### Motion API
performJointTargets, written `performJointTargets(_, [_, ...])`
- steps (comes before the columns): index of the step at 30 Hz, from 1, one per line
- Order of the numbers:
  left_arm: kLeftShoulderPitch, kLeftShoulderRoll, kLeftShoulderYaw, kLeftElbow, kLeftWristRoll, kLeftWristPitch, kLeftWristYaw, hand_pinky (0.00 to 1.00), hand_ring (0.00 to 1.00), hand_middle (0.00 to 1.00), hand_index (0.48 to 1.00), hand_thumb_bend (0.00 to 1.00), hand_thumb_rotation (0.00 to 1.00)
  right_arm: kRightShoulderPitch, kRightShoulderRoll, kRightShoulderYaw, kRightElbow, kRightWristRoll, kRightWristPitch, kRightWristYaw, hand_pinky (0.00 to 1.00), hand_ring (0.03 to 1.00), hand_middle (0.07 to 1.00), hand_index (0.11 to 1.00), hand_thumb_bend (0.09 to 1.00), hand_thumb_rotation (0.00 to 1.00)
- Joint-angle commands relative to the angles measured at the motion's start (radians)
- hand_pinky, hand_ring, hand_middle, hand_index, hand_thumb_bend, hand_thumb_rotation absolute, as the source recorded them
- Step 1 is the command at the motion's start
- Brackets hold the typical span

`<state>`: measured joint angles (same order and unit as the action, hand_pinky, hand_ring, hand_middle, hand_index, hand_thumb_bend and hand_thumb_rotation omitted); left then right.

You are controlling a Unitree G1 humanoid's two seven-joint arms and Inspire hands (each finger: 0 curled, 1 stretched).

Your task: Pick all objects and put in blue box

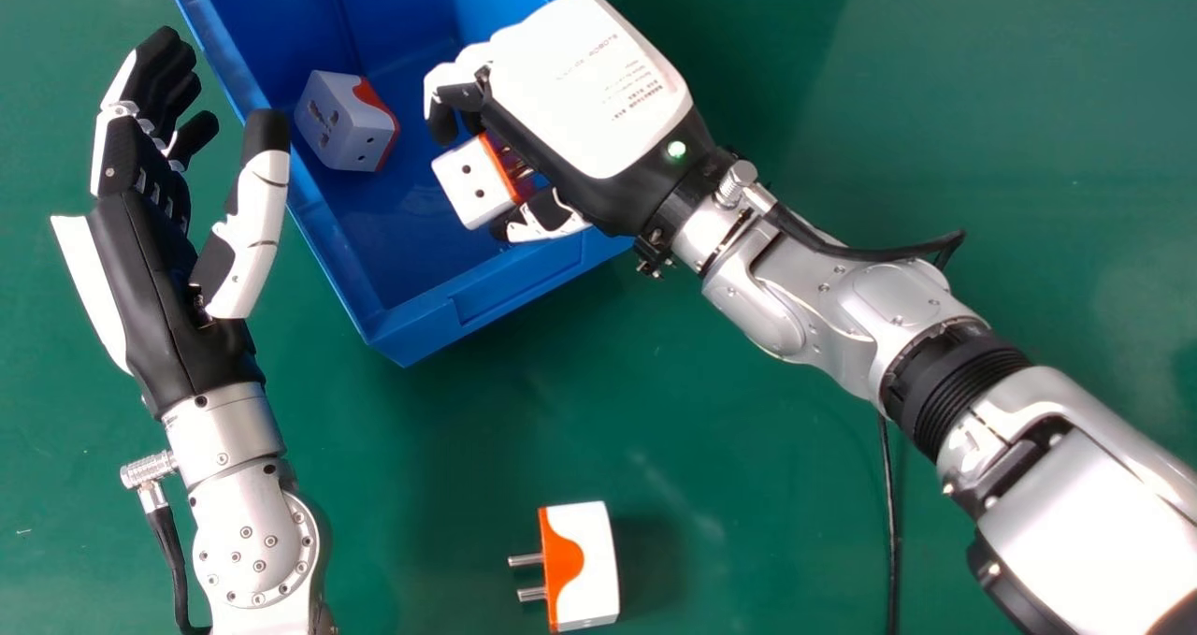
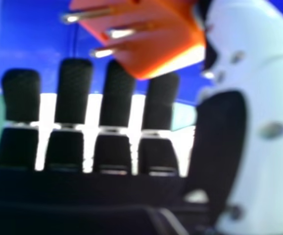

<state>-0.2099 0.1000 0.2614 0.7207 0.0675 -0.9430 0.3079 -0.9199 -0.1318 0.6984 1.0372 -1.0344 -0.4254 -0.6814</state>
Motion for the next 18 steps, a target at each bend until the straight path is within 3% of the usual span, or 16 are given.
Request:
performJointTargets(1, [-0.011, 0.006, 0.0, -0.009, 0.002, -0.026, 0.002, 0.79, 0.84, 0.83, 0.798, 0.65, 0.46, -0.027, -0.014, 0.012, -0.051, -0.016, 0.039, 0.002, 0.32, 0.456, 0.546, 0.513, 0.492, 0.0])
performJointTargets(4, [-0.01, 0.006, 0.0, -0.011, -0.001, -0.025, -0.001, 0.79, 0.84, 0.83, 0.798, 0.65, 0.45, -0.006, -0.027, 0.023, -0.107, -0.032, 0.099, 0.041, 0.34, 0.504, 0.59, 0.559, 0.484, 0.0])
performJointTargets(6, [-0.009, 0.008, 0.0, -0.011, 0.002, -0.029, 0.0, 0.79, 0.84, 0.83, 0.799, 0.65, 0.45, 0.012, -0.032, 0.022, -0.143, -0.034, 0.135, 0.057, 0.5, 0.642, 0.714, 0.674, 0.624, 0.02])
performJointTargets(7, [-0.007, 0.008, 0.0, -0.013, 0.004, -0.028, 0.0, 0.79, 0.84, 0.83, 0.799, 0.65, 0.45, 0.021, -0.033, 0.02, -0.159, -0.032, 0.151, 0.064, 0.5, 0.642, 0.714, 0.674, 0.624, 0.02])
performJointTargets(10, [-0.003, 0.007, -0.001, -0.016, 0.001, -0.028, -0.003, 0.79, 0.83, 0.83, 0.798, 0.64, 0.45, 0.041, -0.037, 0.02, -0.2, -0.033, 0.198, 0.079, 0.74, 0.816, 0.854, 0.824, 0.76, 0.09])
performJointTargets(12, [0.0, 0.005, -0.001, -0.018, -0.002, -0.027, -0.005, 0.79, 0.83, 0.83, 0.797, 0.65, 0.45, 0.051, -0.039, 0.02, -0.215, -0.037, 0.221, 0.077, 0.83, 0.882, 0.907, 0.888, 0.812, 0.13])
performJointTargets(18, [0.01, 0.004, -0.001, -0.023, 0.011, -0.024, 0.004, 0.79, 0.83, 0.83, 0.796, 0.65, 0.45, 0.087, -0.058, 0.007, -0.289, -0.032, 0.262, 0.076, 0.93, 0.952, 0.962, 0.954, 0.878, 0.2])
